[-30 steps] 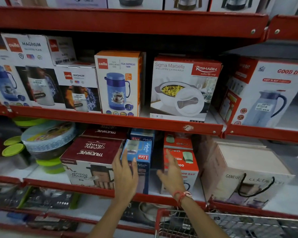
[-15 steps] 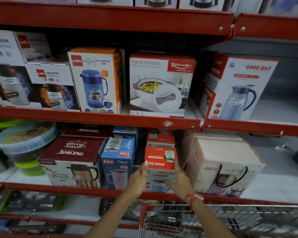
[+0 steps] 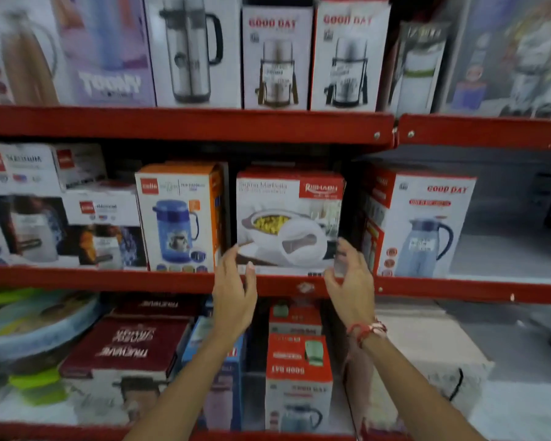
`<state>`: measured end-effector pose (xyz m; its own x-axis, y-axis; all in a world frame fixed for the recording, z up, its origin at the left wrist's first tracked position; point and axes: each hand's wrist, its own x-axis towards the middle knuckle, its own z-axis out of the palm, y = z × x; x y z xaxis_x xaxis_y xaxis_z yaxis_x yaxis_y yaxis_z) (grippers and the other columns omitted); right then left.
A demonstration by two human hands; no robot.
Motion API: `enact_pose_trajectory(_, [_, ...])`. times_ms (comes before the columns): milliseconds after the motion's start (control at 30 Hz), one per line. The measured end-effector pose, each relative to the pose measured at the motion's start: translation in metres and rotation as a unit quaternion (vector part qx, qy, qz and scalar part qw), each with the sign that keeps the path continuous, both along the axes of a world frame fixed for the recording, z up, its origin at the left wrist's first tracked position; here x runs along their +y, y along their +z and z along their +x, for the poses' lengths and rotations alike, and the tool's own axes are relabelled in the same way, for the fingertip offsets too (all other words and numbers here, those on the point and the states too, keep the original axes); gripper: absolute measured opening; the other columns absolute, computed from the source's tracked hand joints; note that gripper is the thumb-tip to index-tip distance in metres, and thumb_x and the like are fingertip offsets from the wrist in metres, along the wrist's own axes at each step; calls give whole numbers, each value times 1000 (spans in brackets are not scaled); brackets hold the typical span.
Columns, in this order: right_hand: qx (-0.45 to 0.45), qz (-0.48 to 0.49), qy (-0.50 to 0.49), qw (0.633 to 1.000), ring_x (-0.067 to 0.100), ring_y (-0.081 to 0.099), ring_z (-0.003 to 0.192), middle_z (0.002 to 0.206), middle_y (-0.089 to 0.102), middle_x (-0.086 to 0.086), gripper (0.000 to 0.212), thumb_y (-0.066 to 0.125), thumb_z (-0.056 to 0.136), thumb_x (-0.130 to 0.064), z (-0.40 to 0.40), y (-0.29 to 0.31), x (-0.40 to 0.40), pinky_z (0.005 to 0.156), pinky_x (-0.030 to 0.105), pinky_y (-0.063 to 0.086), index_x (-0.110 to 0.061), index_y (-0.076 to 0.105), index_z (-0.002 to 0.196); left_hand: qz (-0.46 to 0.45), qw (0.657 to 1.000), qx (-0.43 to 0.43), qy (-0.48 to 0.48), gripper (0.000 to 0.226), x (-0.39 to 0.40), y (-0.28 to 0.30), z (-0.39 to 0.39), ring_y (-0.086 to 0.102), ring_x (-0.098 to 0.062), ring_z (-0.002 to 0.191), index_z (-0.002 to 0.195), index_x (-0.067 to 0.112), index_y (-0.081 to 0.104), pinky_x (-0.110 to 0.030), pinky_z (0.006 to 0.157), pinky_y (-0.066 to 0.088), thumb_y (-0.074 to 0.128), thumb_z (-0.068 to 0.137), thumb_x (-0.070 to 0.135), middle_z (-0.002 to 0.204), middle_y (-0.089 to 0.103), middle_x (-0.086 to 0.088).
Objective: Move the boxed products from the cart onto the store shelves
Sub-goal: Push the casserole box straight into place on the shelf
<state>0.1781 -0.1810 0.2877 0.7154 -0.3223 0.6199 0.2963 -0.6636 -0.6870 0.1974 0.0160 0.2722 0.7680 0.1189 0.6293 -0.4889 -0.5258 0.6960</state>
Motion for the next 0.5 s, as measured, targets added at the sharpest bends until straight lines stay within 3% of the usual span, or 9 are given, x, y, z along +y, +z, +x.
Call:
enact_pose_trajectory(100, [94, 31, 70, 993, 31, 40, 133, 159, 11, 11, 99, 65, 83, -14, 31, 21, -6, 98, 33, 43, -32, -6, 149, 27, 995, 92, -26, 68, -2, 21, 38, 15, -25, 144, 149, 17, -2, -37, 116, 18, 35, 96, 39, 157, 16, -8])
enact_pose_trajectory(133, [136, 38, 100, 985, 35, 39, 133, 159, 8, 12, 110, 67, 81, -15, 40, 20, -7, 99, 34, 44, -38, -19, 145, 17, 988, 144, -47, 72, -1, 26, 45, 26, -32, 140, 147, 21, -11, -43, 114, 26, 32, 95, 43, 153, 26, -12])
enact_pose_trajectory(200, [180, 30, 124, 975, 39, 45, 129, 155, 22, 18, 123, 71, 77, -19, 50, 17, -5, 102, 47, 45, -42, -33, 137, -5, 974, 210, -89, 71, -1, 29, 49, 52, -39, 112, 144, 24, -21, -40, 87, 43, 28, 96, 40, 129, 51, -5])
enact_pose_trajectory(233, [194, 18, 120, 973, 40, 46, 126, 151, 29, 20, 125, 72, 75, -21, 52, 15, -4, 102, 50, 45, -42, -35, 136, 4, 970, 225, -96, 68, -1, 27, 48, 52, -38, 110, 144, 23, -21, -36, 80, 41, 27, 98, 35, 130, 47, -2])
enact_pose_trajectory(300, [207, -1, 86, 974, 42, 47, 123, 143, 35, 24, 123, 72, 75, -25, 50, 11, -5, 101, 45, 43, -38, -32, 139, 32, 974, 215, -68, 62, 0, 22, 43, 41, -36, 125, 147, 23, -13, -37, 90, 35, 26, 99, 31, 148, 30, -12])
enact_pose_trajectory(400, [182, -43, 50, 981, 43, 51, 116, 136, 36, 24, 119, 71, 77, -29, 41, 3, -10, 96, 41, 44, -37, -28, 142, 60, 985, 158, -35, 56, 7, 13, 34, 33, -33, 133, 149, 22, 2, -36, 97, 32, 29, 99, 24, 149, 25, -20])
enact_pose_trajectory(500, [196, -78, 41, 977, 42, 54, 109, 128, 41, 24, 120, 72, 76, -30, 31, 0, -13, 95, 44, 48, -38, -28, 141, 65, 979, 185, -49, 56, 12, 14, 24, 28, -34, 138, 148, 23, 7, -43, 108, 30, 31, 98, 21, 154, 20, -18])
